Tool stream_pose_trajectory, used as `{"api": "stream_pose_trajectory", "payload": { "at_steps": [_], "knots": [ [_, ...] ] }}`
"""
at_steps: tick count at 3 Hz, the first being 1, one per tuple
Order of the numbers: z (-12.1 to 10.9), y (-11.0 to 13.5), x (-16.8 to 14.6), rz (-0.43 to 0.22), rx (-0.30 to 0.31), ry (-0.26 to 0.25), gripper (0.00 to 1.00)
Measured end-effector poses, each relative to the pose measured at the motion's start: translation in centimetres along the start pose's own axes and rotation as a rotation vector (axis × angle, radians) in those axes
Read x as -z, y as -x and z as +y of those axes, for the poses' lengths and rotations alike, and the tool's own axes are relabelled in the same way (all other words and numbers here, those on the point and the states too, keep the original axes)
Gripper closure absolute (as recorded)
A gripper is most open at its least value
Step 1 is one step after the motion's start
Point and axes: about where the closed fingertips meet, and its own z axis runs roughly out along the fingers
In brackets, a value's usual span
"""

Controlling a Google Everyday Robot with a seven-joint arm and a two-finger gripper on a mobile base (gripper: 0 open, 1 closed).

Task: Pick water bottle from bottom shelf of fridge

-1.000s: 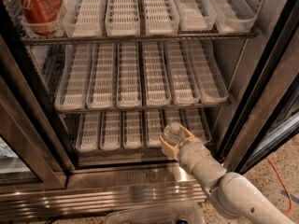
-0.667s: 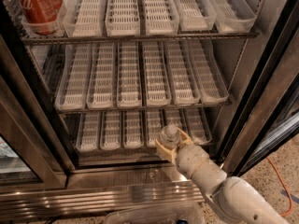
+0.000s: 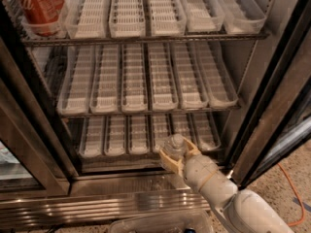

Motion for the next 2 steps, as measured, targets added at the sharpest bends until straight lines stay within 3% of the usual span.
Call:
{"api": "stream_pose_trajectory", "payload": {
  "at_steps": [2],
  "knots": [
    [0.67,-0.47,0.33,-0.013,-0.008,0.013,1.00]
  ]
}}
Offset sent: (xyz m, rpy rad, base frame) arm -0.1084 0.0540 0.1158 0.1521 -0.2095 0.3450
